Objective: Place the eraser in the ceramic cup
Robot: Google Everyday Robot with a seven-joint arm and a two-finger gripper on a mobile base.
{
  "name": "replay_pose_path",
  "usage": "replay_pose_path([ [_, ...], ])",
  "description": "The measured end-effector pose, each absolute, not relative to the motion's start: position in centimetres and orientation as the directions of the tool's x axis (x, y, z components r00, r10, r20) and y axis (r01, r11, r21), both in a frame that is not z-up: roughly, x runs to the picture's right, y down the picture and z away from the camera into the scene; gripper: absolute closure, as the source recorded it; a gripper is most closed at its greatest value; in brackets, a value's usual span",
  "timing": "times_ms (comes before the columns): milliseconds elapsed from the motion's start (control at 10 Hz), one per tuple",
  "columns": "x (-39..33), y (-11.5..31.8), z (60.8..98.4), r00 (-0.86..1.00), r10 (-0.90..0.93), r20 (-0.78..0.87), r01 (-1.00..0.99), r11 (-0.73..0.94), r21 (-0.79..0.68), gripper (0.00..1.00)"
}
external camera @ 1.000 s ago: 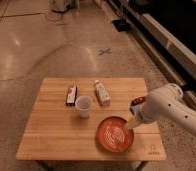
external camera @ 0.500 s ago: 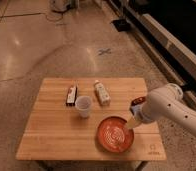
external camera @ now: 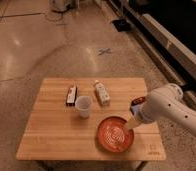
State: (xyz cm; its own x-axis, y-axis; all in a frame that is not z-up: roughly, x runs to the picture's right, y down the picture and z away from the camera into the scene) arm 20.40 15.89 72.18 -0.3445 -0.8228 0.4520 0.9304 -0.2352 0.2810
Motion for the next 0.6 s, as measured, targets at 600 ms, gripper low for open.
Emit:
replay_pose_path([
  [600,11.5,7.0,75.1,-0.420,-0.845,0.331,0.903,-0.351,0.248,0.20],
])
